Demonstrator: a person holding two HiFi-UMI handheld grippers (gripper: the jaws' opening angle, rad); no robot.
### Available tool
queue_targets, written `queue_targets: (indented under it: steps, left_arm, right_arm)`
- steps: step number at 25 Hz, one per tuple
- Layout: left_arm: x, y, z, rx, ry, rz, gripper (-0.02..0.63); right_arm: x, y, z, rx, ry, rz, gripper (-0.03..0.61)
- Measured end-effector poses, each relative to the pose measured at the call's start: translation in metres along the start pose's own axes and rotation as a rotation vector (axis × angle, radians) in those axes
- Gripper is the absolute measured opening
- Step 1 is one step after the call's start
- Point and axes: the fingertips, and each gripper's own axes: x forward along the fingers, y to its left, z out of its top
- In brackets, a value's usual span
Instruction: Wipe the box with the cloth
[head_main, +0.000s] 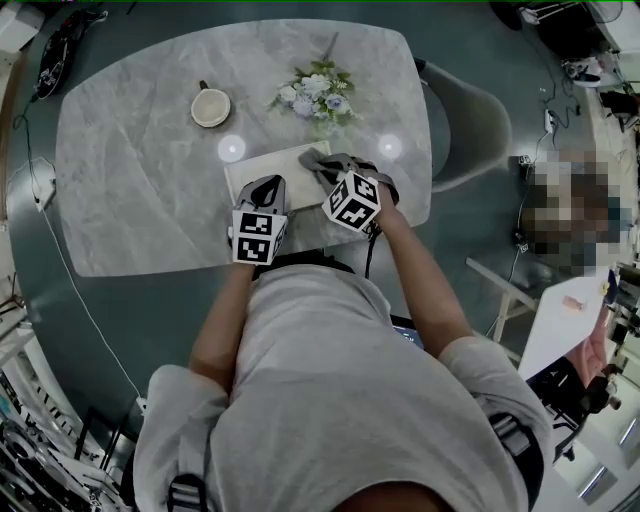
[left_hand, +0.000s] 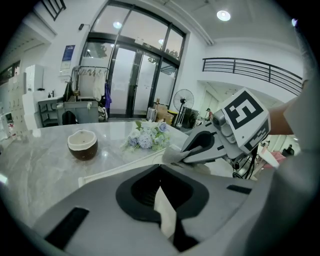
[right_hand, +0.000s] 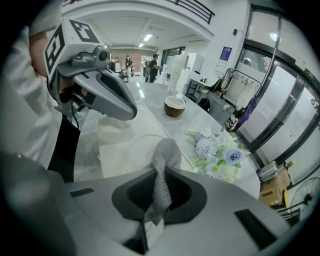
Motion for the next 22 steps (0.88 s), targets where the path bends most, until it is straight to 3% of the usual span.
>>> queue_targets:
  steps: [22]
  left_arm:
    - [-0.01, -0.026, -0.024, -0.006, 0.004, 0.005, 0.023]
  right_arm:
    - [-0.017, 0.037, -0.018, 0.041, -0.03, 0.014, 0.041]
